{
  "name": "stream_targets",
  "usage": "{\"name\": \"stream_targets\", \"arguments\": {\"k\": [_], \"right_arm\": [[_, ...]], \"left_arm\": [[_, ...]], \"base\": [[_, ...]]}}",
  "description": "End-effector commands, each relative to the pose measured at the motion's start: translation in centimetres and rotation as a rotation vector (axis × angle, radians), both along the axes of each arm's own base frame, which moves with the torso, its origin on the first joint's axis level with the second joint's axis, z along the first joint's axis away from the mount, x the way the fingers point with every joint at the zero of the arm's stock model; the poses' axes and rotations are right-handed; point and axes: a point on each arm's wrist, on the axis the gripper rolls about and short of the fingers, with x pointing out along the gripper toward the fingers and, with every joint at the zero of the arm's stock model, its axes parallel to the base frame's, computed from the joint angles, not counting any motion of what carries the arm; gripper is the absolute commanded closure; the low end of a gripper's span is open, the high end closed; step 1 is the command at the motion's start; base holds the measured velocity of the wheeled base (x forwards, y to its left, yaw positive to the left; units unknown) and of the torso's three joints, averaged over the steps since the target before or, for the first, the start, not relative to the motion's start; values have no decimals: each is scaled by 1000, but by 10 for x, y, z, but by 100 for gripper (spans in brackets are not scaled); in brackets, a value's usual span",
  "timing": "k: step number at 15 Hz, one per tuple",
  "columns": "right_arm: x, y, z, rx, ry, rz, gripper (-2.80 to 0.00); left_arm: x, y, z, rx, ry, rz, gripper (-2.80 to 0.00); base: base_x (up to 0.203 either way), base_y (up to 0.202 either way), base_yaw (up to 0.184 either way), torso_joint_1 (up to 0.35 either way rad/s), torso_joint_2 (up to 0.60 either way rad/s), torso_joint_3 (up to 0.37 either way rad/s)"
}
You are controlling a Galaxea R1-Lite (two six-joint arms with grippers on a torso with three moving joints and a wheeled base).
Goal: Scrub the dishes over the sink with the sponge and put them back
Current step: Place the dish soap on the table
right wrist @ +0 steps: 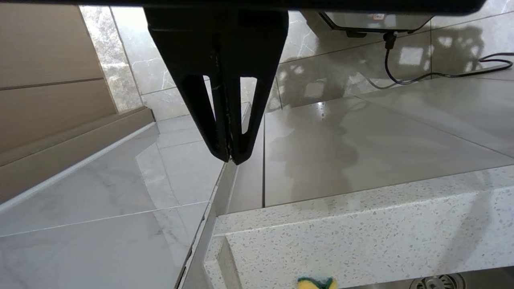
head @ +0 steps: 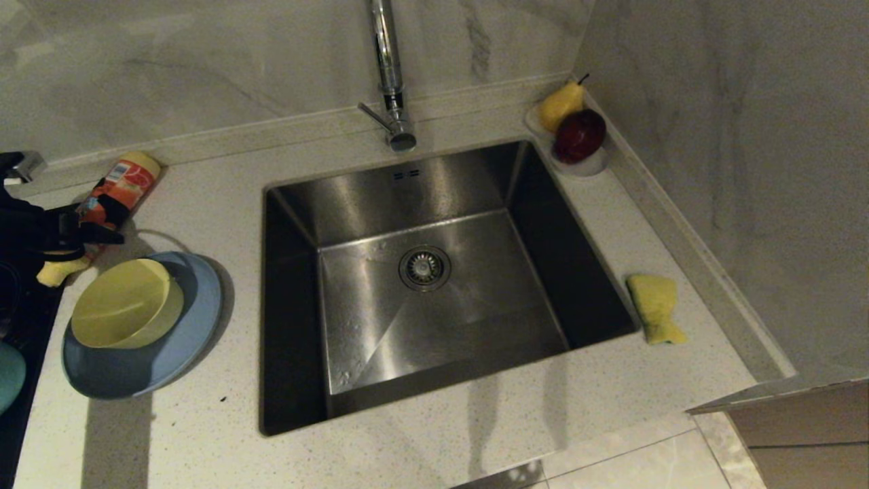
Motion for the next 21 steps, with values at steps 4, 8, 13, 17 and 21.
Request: {"name": "stream_targets", "arguments": {"k": [4,8,13,17,21], "right_arm": [[0,0,0,-1,-1,1,0],[0,0,0,-1,-1,1,0],[0,0,0,-1,-1,1,0],[0,0,0,-1,-1,1,0],[0,0,0,-1,-1,1,0]], "left_arm": [[-4,-2,0,-17,25,-4,0],[-4,-3,-6,-32,51,-2,0],[-4,-2,-8,-36,60,2,0],[-14,-1,12,-50,-2,37,0],[-30,-14,36,-181,-61,97,0]], "base": [[0,0,0,0,0,0],[0,0,0,0,0,0],[0,0,0,0,0,0],[0,0,0,0,0,0],[0,0,0,0,0,0]]}}
